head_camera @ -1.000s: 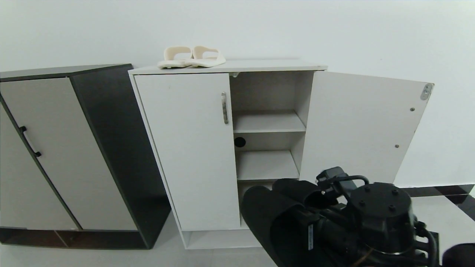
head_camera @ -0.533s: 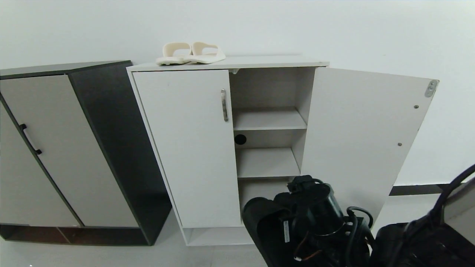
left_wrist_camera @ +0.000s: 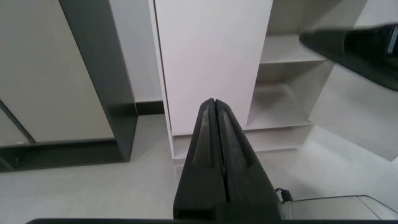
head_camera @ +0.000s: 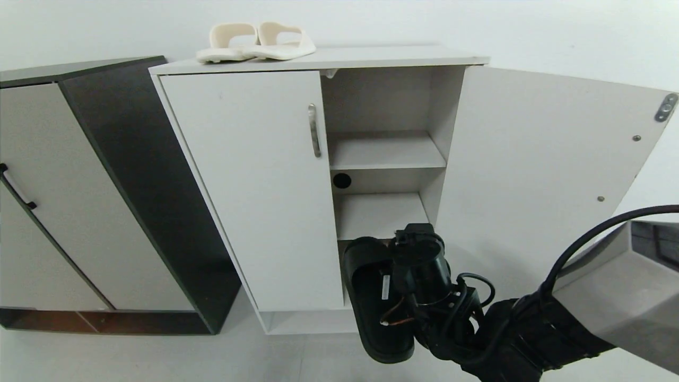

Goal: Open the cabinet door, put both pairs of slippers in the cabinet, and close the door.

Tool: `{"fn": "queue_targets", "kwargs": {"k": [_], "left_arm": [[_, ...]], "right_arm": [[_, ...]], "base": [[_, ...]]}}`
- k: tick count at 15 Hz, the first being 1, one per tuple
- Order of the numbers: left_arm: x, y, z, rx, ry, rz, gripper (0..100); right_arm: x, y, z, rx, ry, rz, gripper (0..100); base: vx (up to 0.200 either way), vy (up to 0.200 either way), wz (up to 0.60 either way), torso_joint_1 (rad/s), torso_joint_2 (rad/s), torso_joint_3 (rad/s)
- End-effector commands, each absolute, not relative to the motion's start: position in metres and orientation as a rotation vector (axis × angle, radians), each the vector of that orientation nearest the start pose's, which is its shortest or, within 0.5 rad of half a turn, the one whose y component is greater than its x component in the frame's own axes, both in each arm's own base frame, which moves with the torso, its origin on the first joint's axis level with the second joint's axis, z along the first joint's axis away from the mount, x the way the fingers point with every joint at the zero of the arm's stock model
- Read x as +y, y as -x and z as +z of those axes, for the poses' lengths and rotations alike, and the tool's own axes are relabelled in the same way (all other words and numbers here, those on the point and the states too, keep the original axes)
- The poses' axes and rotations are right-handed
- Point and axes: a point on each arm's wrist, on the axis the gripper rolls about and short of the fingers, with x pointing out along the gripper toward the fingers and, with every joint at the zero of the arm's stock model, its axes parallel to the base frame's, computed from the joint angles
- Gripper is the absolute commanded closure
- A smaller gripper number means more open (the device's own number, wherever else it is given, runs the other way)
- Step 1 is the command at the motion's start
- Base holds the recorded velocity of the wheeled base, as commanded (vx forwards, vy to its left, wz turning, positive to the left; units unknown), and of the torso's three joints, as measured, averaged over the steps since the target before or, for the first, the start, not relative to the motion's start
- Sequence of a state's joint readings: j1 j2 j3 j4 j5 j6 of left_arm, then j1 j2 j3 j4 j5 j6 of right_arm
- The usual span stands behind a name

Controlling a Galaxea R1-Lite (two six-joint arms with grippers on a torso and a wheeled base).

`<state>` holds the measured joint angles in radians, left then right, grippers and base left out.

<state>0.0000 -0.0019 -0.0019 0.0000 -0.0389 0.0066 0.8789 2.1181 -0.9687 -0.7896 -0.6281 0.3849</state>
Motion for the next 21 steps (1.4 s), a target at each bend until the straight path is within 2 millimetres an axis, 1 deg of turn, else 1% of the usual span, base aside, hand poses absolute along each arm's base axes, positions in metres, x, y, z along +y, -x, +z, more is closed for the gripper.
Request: {"fn": "queue_targets", "kwargs": {"k": [1,2,3,7,9,10,13,15,16,17,20,21], "left_arm": [[-0.001,0.023,0.076,-0.002,-0.006,-0.038,100],[-0.001,0.023,0.076,-0.002,-0.008,-0.038,100],[-0.001,0.023,0.076,-0.002,-0.008,-0.037,100],[-0.001,0.023,0.076,-0.002,-0.008,-0.037,100],[-0.001,0.023,0.076,-0.002,-0.008,-0.035,100],[-0.001,0.023,0.076,-0.002,-0.008,-0.035,100],[-0.001,0.023,0.076,-0.002,-0.003,-0.035,100],[-0.001,0.023,0.076,-0.002,-0.003,-0.037,100],[-0.001,0.023,0.076,-0.002,-0.003,-0.037,100],[-0.001,0.023,0.076,-0.002,-0.003,-0.037,100],[-0.001,0.023,0.076,-0.002,-0.003,-0.038,100],[-0.001,0.023,0.076,-0.002,-0.002,-0.037,100]], "right_arm": [[0.293,-0.266,0.077,0.284,-0.089,0.164,100],[0.289,-0.274,0.079,0.222,-0.064,0.140,100],[0.289,-0.277,0.078,0.202,-0.058,0.128,100],[0.291,-0.282,0.067,0.210,-0.043,0.113,100],[0.292,-0.285,0.068,0.190,-0.056,0.110,100],[0.294,-0.286,0.071,0.169,-0.058,0.114,100],[0.295,-0.299,0.091,0.041,-0.060,0.104,100],[0.303,-0.307,0.088,0.017,-0.065,0.095,100],[0.305,-0.311,0.081,0.023,-0.059,0.088,100],[0.302,-0.315,0.075,0.031,-0.052,0.076,100],[0.293,-0.325,0.075,0.024,-0.057,0.045,100],[0.290,-0.328,0.076,0.023,-0.059,0.036,100]], "base": [[0.000,0.000,0.00,0.002,0.00,-0.193],[0.000,0.000,0.00,0.002,0.01,-0.198],[0.000,0.000,0.00,0.002,0.00,-0.198],[0.000,0.000,0.00,0.000,0.00,-0.194],[0.000,0.000,0.00,0.005,0.01,-0.198],[0.000,0.000,0.00,-0.002,0.00,-0.198],[0.000,0.000,0.00,0.002,0.01,-0.193],[0.000,0.000,0.00,0.002,0.01,-0.124],[0.000,0.000,0.00,0.000,0.00,0.000],[0.000,0.000,0.00,0.000,0.00,0.000],[0.000,0.200,0.00,0.002,0.00,-0.033],[0.000,0.000,0.00,0.000,0.00,0.000]]}}
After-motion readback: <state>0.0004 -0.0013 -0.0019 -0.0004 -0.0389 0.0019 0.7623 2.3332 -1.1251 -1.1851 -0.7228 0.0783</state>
